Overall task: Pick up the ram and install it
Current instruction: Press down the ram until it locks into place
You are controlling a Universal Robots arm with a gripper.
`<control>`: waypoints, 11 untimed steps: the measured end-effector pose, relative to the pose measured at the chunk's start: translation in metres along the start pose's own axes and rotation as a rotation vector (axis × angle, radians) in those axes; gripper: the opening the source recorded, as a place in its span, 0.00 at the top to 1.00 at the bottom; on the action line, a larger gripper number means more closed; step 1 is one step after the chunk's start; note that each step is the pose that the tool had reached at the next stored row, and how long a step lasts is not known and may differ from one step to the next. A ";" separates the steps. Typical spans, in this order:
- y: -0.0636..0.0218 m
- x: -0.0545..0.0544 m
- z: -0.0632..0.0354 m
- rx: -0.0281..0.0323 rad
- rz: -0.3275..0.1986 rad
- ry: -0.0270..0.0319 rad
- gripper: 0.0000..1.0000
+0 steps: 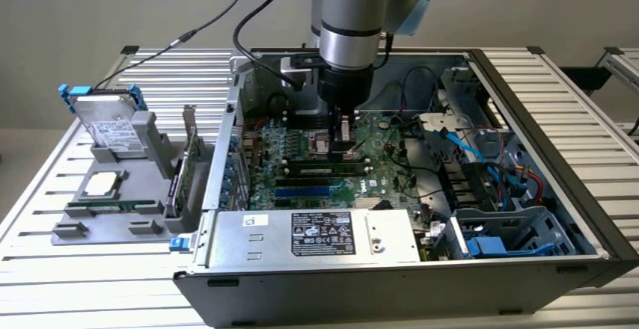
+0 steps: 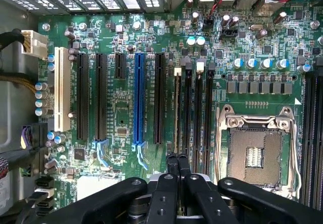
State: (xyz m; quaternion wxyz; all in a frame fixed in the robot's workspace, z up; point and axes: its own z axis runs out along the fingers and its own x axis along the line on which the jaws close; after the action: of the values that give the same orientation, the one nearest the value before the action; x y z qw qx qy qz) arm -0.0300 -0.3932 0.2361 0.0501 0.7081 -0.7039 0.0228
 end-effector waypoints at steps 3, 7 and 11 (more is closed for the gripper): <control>0.0000 0.000 0.0000 0.0000 0.000 0.0000 0.90; 0.0000 0.000 0.0000 0.0000 0.000 0.0000 0.90; 0.0000 0.000 0.0000 -0.0001 -0.001 0.0001 0.90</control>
State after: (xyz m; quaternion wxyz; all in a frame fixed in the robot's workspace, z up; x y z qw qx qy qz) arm -0.0300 -0.3936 0.2361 0.0501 0.7083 -0.7037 0.0228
